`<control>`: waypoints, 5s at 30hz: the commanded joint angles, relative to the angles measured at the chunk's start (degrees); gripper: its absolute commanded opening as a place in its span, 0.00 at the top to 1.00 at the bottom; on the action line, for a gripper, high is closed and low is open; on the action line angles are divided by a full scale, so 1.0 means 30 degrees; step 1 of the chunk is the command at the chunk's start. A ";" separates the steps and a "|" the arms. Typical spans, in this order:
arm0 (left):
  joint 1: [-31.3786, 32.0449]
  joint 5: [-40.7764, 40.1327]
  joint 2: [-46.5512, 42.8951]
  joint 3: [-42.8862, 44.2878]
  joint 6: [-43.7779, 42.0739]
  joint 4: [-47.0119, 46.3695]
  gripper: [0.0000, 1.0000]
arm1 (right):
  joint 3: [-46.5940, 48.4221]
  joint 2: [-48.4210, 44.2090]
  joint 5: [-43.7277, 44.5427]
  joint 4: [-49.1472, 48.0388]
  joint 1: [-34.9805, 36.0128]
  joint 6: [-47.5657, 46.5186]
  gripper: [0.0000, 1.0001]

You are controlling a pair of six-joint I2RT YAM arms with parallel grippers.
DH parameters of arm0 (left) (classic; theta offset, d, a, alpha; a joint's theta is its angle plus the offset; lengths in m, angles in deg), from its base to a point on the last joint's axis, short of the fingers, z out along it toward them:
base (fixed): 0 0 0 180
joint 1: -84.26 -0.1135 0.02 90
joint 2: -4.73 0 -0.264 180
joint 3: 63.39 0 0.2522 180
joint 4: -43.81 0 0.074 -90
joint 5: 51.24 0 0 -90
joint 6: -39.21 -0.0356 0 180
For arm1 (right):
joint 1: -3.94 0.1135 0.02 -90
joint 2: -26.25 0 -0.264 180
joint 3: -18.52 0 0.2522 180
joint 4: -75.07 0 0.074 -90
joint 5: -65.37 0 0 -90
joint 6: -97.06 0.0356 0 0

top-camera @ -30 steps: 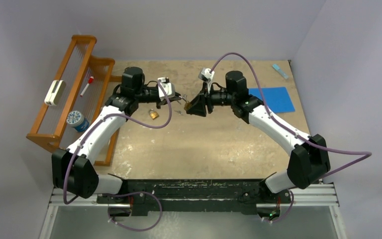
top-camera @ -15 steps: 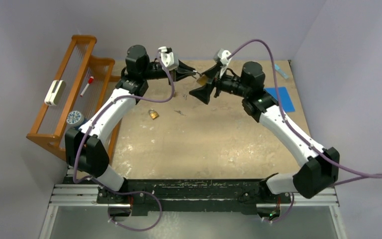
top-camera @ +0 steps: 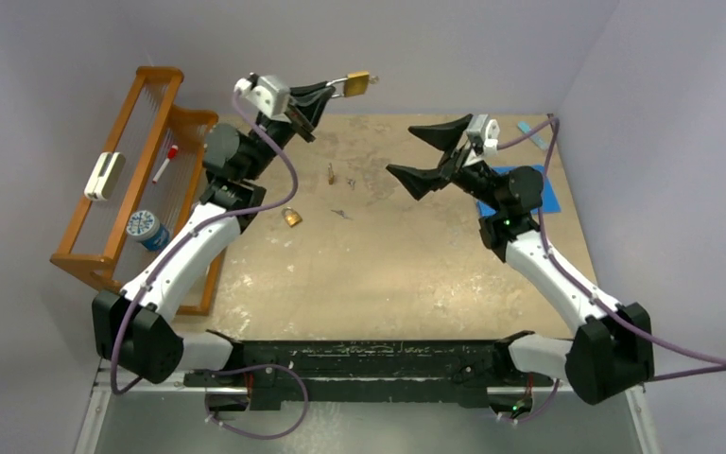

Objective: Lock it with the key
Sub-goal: Lock the lock.

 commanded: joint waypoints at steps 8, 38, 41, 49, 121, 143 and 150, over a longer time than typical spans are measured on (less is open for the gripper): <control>-0.0189 -0.3741 -0.3432 -0.4529 0.3259 -0.5217 1.00 | 0.6713 0.8203 -0.9073 -1.1726 -0.1472 1.0478 0.13; -0.0189 -0.1044 -0.3836 -0.6799 0.5760 -0.8731 1.00 | 1.4549 1.4748 -1.0701 -1.5368 -0.0135 1.6503 0.29; -0.0182 -0.0958 -0.3612 -0.6673 0.5827 -0.8805 1.00 | 1.4831 1.4837 -1.0731 -1.5522 -0.0098 1.6722 0.31; -0.0168 -0.0869 -0.3151 -0.6528 0.5972 -0.9144 1.00 | 1.5594 1.4932 -1.1006 -1.5553 -0.0010 1.7175 0.46; -0.0219 0.1937 -0.6420 -0.9501 0.2351 -0.5816 0.44 | 1.1932 1.1259 -1.1873 -0.8520 -0.0888 1.2945 1.00; -0.0204 0.4316 -0.3133 -0.7838 0.3348 -0.9142 0.59 | 1.2783 1.2155 -1.3056 -1.0391 -0.0711 1.4994 1.00; -0.0218 0.4642 -0.3032 -0.7555 0.3401 -0.9140 0.61 | 1.2230 1.0576 -1.1182 -0.2943 -0.0676 0.8121 1.00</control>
